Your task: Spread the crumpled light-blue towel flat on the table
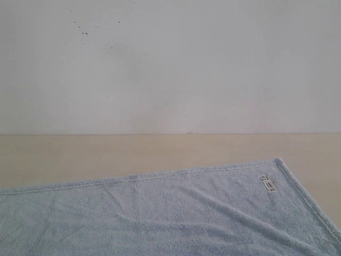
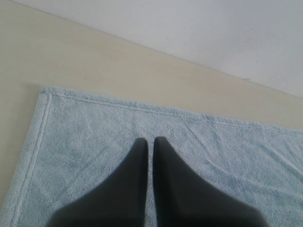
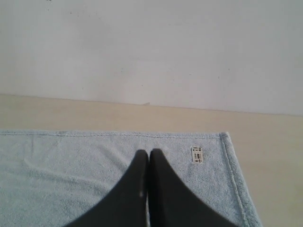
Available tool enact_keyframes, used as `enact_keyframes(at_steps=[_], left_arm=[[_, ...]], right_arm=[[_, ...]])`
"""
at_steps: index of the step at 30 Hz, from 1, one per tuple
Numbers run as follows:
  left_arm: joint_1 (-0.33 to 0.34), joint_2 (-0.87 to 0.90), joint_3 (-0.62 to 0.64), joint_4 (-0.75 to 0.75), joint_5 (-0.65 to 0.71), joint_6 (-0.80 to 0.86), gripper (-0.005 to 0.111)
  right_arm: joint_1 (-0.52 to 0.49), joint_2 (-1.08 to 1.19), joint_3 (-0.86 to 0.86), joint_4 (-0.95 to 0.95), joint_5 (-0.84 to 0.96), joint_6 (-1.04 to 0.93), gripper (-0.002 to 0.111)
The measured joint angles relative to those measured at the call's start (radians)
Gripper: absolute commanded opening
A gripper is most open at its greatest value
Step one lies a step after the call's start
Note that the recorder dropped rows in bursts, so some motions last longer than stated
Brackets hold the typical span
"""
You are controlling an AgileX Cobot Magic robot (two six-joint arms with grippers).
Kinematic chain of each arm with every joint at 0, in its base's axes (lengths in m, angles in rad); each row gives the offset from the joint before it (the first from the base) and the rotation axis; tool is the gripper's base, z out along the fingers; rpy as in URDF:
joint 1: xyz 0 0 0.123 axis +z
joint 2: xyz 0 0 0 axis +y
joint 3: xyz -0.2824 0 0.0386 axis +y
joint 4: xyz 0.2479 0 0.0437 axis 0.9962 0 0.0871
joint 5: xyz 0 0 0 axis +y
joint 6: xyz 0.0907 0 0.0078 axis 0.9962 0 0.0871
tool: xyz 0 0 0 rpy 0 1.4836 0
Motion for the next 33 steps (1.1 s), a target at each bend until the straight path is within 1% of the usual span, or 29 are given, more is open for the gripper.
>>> enact_keyframes(at_steps=[3, 6, 9, 10, 13, 16, 25, 33], left_arm=[[0.0, 0.0, 0.0, 0.0, 0.0, 0.0, 0.004], [0.0, 0.0, 0.0, 0.0, 0.0, 0.0, 0.004], [0.0, 0.0, 0.0, 0.0, 0.0, 0.0, 0.004], [0.0, 0.0, 0.0, 0.0, 0.0, 0.0, 0.004], [0.0, 0.0, 0.0, 0.0, 0.0, 0.0, 0.004], [0.0, 0.0, 0.0, 0.0, 0.0, 0.0, 0.004], [0.0, 0.0, 0.0, 0.0, 0.0, 0.0, 0.004], [0.0, 0.0, 0.0, 0.0, 0.0, 0.0, 0.004]], right_arm=[[0.0, 0.0, 0.0, -0.015, -0.023, 0.012, 0.0], [0.0, 0.0, 0.0, -0.143, -0.029, 0.131, 0.0], [0.0, 0.0, 0.0, -0.382, -0.029, 0.378, 0.0], [0.0, 0.0, 0.0, -0.493, -0.029, 0.495, 0.0], [0.0, 0.0, 0.0, -0.714, -0.029, 0.73, 0.0], [0.0, 0.0, 0.0, -0.849, -0.037, 0.862, 0.0], [0.0, 0.0, 0.005, -0.918, -0.126, 0.915, 0.0], [0.0, 0.0, 0.005, -0.94, -0.131, 0.907, 0.0]])
